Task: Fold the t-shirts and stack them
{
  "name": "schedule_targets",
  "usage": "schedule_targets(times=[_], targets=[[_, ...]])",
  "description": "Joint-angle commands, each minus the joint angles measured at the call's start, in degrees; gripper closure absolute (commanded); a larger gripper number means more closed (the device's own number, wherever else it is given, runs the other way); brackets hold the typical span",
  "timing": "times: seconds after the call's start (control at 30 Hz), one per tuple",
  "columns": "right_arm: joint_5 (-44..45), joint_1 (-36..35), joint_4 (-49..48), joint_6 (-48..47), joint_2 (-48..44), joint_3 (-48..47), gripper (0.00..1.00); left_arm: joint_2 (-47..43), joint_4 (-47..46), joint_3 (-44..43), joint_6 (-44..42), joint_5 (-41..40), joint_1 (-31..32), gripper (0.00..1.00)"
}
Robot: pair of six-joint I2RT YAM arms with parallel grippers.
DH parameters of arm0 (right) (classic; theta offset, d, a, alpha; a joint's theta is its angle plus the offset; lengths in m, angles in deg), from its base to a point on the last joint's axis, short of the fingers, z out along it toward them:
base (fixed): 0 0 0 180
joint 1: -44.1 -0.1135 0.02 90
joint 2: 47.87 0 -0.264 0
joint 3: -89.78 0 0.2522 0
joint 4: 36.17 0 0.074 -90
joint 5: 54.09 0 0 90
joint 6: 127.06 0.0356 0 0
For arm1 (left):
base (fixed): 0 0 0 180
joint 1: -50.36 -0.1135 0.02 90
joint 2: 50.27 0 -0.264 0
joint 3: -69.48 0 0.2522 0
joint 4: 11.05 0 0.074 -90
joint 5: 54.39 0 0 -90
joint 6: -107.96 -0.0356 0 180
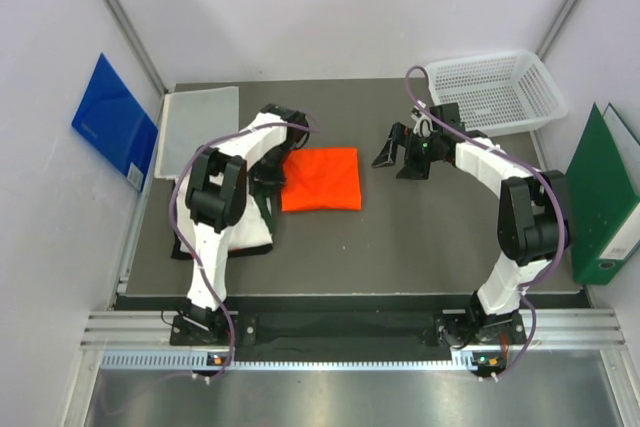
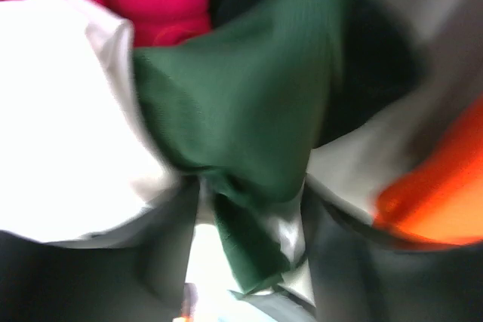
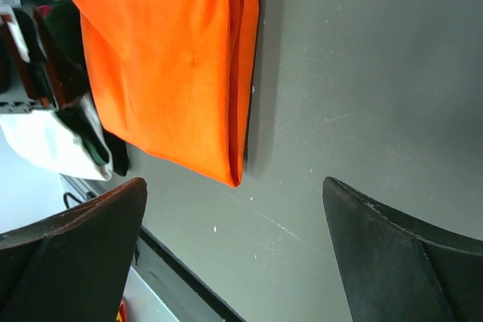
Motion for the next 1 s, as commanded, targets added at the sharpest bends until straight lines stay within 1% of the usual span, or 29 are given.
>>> schedule_targets(times=[0.0, 0.03, 0.07, 0.13, 0.3, 0.47, 0.57, 0.73, 0.87, 0.93, 0.97], targets=[[0.90, 0.56, -0.98, -1.01, -2.12, -0.11, 0.00, -4.57, 6.36, -6.07, 3.47, 2.89, 0.22, 0.24], [1.35, 0.56, -0.80, -1.18, -2.12, -0.03, 0.00, -5.55, 6.45, -6.42, 3.56, 2.71, 0.14, 0.18], [1.78, 0.56, -0.71, -1.62, -2.03, -0.02, 0.00, -6.69, 6.45, -6.77, 3.39, 2.53, 0.22, 0.08], [2.67, 0.56, -0.19, -2.15, -1.07, 0.24, 0.00, -9.42, 6.45, -6.87, 2.78, 2.53, 0.22, 0.01], [2.76, 0.12, -1.41, -3.12, 3.14, 1.12, 0.00, -13.20, 6.37, -6.51, 2.16, 3.76, 0.31, 0.01], [1.26, -2.60, -1.94, -3.47, 8.07, -0.55, 0.02, -14.61, 3.21, -6.25, 0.84, 5.34, 0.22, 0.01], [0.38, -4.53, -2.38, -3.56, 10.62, -2.65, 0.03, -14.26, 2.15, -6.95, 0.13, 5.96, 0.22, 0.01], [-0.14, -8.22, 0.69, -5.23, 16.07, -9.77, 0.06, -12.86, 2.85, -7.74, -0.30, 5.52, 0.22, 0.01], [-0.06, -10.51, 1.57, -5.05, 18.80, -12.06, 0.07, -12.59, 3.64, -7.22, -0.22, 4.64, 0.22, 0.01], [0.03, -11.91, 1.66, -4.88, 20.38, -13.12, 0.12, -12.77, 3.56, -6.87, -0.13, 4.82, 0.22, 0.01], [0.38, -12.44, 1.58, -4.62, 20.90, -13.47, 0.19, -13.29, 3.21, -6.60, -0.04, 5.17, 0.22, 0.01]])
